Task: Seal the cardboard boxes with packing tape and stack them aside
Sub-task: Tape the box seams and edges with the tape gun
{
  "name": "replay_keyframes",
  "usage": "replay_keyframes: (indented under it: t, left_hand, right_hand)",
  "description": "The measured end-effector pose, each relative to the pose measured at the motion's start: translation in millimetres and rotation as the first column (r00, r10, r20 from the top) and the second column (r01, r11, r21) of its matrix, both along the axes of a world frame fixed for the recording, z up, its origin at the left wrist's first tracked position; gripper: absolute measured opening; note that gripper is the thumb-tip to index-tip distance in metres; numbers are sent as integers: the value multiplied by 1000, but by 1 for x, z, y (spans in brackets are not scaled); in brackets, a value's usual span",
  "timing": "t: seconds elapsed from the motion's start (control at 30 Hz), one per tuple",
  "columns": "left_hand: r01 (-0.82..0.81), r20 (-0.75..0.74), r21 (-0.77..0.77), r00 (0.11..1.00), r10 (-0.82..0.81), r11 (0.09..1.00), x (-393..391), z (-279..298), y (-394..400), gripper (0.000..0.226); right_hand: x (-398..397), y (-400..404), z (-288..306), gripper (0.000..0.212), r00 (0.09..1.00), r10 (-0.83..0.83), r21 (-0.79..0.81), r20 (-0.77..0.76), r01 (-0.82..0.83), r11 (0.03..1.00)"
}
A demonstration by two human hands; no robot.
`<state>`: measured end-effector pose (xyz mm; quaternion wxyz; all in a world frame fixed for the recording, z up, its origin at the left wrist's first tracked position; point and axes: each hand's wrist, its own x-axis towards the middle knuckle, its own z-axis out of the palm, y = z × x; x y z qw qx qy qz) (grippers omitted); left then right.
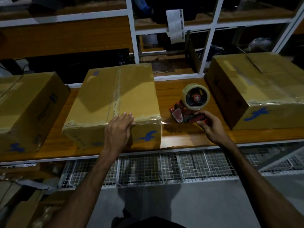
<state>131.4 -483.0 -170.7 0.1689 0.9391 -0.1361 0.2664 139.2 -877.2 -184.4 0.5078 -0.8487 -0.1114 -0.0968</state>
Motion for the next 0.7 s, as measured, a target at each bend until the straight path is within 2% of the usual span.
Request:
replay_keyframes:
  t: [0.13, 0.2, 0.27, 0.4, 0.5, 0.6, 0.63, 0.7]
  left_hand:
    - [17, -20, -21, 1000, -18, 1000, 6, -1, 16, 32]
    - [25, -25, -26, 999, -25, 999, 8, -2, 20, 32]
    - [14, -30, -32, 999, -15, 999, 7, -3, 16, 32]
    - [-5, -41, -34, 999, 4, 999, 4, 0, 5, 37]
    - [-10, -21, -57, 1000, 9, 998, 2, -2, 4, 31]
    - [-24, -29, -75, 999, 22, 997, 4, -3, 6, 32]
    - [-22, -29, -80, 999, 19, 997, 4, -4, 6, 32]
    - [-12, -23, -96, 1000, 9, 995, 3, -4, 5, 32]
  right_hand:
    - [-5, -24, -7, 26, 999, -30, -53, 19, 31, 998]
    - [-8, -25, -8, 31, 998, -60, -96, 37, 63, 993]
    - [-11, -18, -4, 39, 994, -35, -240, 104, 59, 969]
    - [-16, 1, 3, 41, 990, 47, -589, 135, 42, 807]
    - [-11, 17, 7, 52, 992, 8, -696, 129, 85, 713]
    - [-1, 19, 3, 60, 997, -25, -826, 72, 73, 559]
    - [-1, 17, 0, 61, 998, -45, -838, 38, 56, 543]
    - [-1, 10, -10, 62, 993, -117, -773, 11, 82, 629]
